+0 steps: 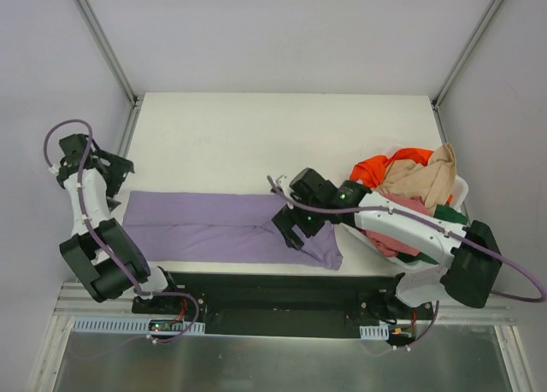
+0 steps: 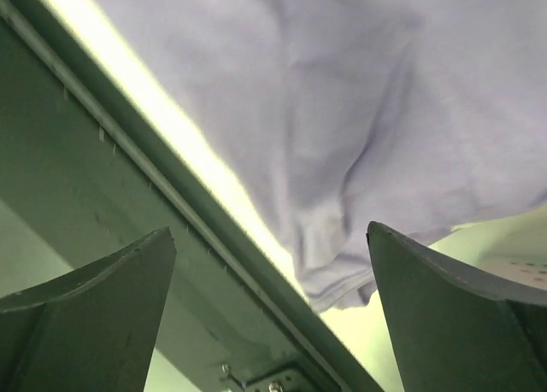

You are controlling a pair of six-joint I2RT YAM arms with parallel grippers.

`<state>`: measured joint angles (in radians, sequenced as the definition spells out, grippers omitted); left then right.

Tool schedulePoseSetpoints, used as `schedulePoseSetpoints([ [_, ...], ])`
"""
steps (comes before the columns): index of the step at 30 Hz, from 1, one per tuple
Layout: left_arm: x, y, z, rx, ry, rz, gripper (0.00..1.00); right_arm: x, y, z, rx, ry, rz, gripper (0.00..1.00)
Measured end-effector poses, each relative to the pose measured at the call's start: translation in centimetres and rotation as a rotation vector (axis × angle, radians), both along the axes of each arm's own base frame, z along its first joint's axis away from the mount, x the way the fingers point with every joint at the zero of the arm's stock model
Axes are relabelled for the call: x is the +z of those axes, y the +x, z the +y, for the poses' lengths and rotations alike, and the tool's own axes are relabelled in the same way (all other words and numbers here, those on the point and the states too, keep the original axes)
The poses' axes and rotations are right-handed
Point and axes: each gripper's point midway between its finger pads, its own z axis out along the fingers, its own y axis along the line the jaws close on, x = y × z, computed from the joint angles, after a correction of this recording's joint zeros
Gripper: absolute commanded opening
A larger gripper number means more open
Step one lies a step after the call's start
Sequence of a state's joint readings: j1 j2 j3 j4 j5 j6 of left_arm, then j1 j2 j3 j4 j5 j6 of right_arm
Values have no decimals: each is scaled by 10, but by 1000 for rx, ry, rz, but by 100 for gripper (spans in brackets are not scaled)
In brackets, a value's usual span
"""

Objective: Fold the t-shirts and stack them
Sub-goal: Fold the other side of the tshirt into a rectangle

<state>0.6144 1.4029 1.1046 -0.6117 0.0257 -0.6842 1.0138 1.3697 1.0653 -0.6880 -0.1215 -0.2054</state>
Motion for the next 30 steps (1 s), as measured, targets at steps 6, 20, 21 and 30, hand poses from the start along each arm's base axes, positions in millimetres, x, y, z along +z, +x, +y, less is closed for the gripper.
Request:
schedulePoseSetpoints([
  [6,2,30,-84,-285,-41,-55,99,5,83,24,-274,88,10,96],
  [20,-91,6,-123,-411,-187,177,99,-81,64,32,-317,-24,308,96],
  [21,-93,5,-123,-416,-187,183,99,-82,58,32,-305,-26,319,96],
  [30,-101,5,-117,-433,-145,194,99,-57,1,58,-127,31,331,96],
])
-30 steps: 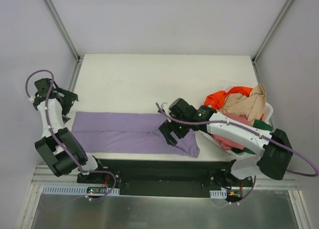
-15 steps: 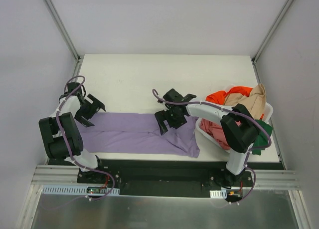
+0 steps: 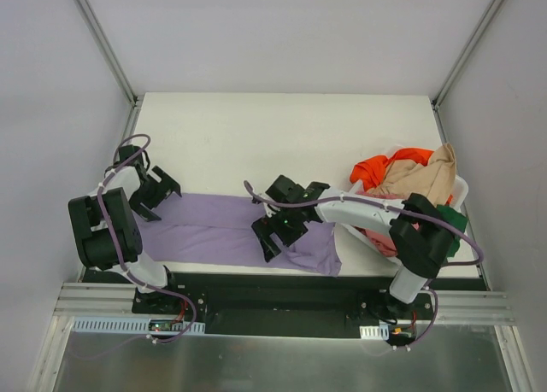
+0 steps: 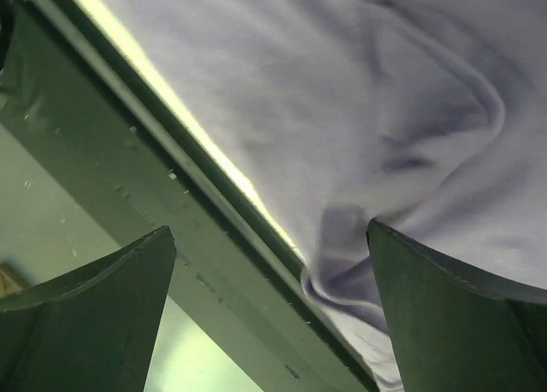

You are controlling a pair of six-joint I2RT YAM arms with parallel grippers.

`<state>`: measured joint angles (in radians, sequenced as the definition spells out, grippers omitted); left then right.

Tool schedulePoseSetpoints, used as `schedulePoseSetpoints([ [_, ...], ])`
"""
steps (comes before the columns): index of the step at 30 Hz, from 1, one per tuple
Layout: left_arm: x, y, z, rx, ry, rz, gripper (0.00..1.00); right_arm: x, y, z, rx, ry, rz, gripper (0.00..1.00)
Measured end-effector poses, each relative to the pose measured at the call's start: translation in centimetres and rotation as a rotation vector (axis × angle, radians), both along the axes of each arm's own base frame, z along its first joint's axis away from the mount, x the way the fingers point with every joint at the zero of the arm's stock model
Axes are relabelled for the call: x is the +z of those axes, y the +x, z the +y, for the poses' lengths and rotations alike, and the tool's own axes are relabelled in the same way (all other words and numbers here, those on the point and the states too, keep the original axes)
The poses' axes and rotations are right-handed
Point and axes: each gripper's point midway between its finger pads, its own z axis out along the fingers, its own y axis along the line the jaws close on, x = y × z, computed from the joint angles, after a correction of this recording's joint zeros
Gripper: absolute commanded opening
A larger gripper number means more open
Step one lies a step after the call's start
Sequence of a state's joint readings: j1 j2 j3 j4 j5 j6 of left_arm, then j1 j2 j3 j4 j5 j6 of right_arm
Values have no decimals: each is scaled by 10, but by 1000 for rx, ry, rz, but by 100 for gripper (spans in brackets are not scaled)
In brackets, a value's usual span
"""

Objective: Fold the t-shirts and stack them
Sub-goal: Fold the other side of the tshirt into a rectangle

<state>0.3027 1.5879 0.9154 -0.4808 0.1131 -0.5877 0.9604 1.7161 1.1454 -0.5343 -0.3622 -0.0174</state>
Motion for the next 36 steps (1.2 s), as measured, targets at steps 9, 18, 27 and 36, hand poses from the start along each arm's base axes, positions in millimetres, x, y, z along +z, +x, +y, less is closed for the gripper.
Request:
schedulePoseSetpoints([
  [9,0,0,0,-1,5,-10,99,7,-82,19,264,3,-17,96],
  [18,0,1,-1,-4,-1,-18,99,37,-19,10,24,6,-229,96],
  [27,0,1,-1,-4,-1,-20,99,2,-8,-1,-134,-73,-104,96],
  [36,0,1,-1,-3,-1,-21,99,-8,-85,4,0,-55,93,96],
])
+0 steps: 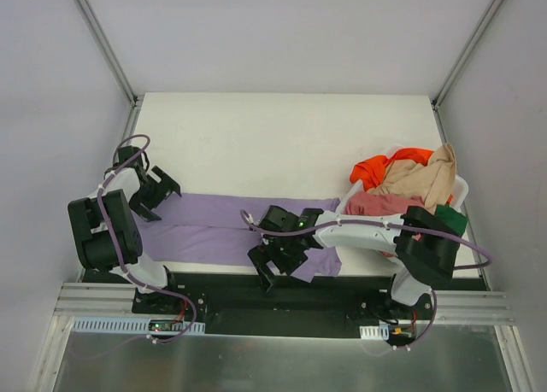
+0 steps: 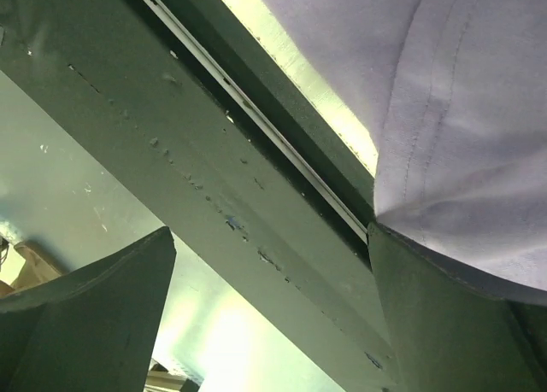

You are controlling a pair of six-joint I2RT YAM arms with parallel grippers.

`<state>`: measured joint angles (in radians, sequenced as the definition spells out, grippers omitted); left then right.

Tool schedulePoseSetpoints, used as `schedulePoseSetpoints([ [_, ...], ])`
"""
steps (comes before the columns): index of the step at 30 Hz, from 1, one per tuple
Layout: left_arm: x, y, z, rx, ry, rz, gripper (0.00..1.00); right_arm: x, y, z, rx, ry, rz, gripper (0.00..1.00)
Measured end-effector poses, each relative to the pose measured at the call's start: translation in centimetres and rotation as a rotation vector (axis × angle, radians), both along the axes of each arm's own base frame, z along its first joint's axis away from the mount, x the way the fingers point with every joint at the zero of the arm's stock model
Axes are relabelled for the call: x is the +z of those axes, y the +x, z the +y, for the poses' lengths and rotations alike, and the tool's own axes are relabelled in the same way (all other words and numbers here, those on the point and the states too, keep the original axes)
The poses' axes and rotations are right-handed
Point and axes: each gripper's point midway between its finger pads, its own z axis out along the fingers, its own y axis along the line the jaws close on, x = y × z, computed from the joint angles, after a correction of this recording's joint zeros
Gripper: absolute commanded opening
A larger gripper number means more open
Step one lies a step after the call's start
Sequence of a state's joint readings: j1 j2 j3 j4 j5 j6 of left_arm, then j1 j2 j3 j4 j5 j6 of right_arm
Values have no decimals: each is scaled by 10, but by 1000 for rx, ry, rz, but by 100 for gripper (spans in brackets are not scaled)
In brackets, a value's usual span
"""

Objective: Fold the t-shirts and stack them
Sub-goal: Fold the other side of the tshirt into a rectangle, then rotate the tshirt 75 degrees

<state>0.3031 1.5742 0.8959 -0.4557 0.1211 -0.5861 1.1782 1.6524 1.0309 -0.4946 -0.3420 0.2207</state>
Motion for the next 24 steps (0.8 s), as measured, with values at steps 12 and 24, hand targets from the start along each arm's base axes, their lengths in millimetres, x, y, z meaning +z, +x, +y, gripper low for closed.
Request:
schedulePoseSetpoints([
  [12,0,0,0,0,0,-1,99,14,67,-20,-307,-5,-104,96],
  [24,1,-2,3,11,7,-23,99,-21,185,-37,-579,-149,6,96],
])
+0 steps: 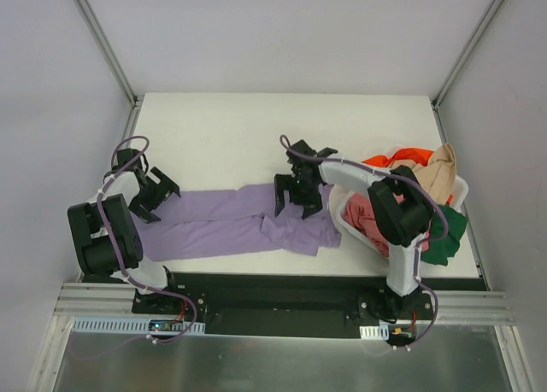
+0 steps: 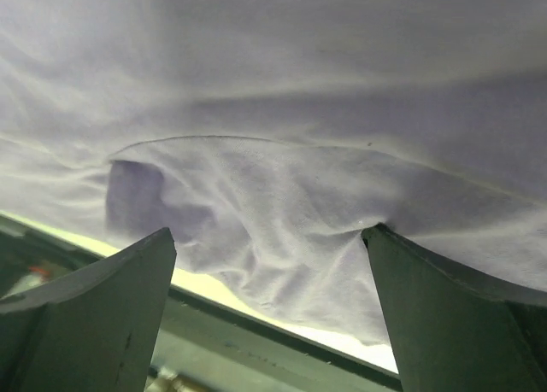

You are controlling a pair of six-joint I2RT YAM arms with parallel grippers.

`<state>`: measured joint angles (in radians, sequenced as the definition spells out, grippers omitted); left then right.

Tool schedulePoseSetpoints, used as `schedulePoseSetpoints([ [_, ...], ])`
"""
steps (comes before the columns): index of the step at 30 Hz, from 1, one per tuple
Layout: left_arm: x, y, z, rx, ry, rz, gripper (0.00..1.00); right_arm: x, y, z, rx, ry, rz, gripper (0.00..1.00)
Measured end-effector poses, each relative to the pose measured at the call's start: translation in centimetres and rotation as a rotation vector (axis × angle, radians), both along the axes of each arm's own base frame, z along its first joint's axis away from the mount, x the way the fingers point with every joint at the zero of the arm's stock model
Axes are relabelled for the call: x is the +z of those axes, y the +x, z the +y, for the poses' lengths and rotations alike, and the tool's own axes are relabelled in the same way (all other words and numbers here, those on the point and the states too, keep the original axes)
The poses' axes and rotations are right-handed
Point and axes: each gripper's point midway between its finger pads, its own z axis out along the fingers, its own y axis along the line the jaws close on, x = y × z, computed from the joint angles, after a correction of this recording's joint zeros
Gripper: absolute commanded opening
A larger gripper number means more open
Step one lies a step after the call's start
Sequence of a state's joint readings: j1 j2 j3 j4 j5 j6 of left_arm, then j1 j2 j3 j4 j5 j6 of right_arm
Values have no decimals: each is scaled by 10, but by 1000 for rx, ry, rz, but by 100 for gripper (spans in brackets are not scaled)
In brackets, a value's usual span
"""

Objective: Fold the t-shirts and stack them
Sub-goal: Rotate the tshirt 75 degrees

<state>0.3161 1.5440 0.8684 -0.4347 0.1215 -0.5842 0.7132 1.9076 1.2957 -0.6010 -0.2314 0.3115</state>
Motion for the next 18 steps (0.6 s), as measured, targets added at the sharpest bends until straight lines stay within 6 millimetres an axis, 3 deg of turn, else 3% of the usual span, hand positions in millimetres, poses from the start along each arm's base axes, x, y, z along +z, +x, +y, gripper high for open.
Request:
schedulePoseSetpoints([
  [5,0,-7,0,14,4,-11,99,7,71,2,-73,84,81,96],
  [9,0,-16,-13,33,-6,-43,99,12,162,12,-82,111,-19,96],
  [12,1,-32,-39,5,-22,-84,99,16,222,20,-63,147,-155,96],
  [14,4,-45,-58,-21,-50,-119,99,17,239,20,-49,162,-206,96],
  [18,20,-79,-94,-106,-126,-190,99,17,252,14,-8,160,-276,96],
])
